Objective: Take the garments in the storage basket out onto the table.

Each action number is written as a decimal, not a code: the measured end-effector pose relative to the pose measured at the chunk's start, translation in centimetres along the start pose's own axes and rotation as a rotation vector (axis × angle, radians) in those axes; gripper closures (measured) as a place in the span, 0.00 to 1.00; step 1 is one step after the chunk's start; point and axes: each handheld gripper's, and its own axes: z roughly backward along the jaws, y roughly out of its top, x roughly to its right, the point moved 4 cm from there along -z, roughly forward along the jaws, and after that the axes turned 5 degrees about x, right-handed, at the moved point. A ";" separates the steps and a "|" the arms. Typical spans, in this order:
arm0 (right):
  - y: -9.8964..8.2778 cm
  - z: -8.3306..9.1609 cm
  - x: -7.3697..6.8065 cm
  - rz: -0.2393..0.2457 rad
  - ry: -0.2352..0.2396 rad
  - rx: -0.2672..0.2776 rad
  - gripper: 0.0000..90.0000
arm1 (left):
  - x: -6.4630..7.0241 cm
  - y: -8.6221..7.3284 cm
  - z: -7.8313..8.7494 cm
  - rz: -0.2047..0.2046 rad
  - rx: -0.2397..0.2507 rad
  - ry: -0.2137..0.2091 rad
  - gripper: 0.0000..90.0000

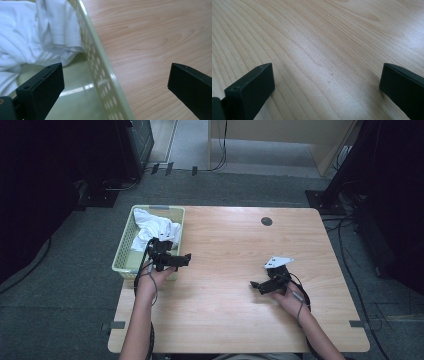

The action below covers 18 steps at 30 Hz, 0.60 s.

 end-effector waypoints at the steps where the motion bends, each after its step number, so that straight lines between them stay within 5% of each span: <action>1: 0.0 0.0 0.0 0.000 0.000 0.000 0.00 | 0.0 0.0 0.0 0.000 0.000 0.000 0.01; 18: 0.0 0.0 0.0 0.000 0.001 -0.001 0.00 | -1.7 1.0 -0.4 -0.041 0.008 0.053 0.01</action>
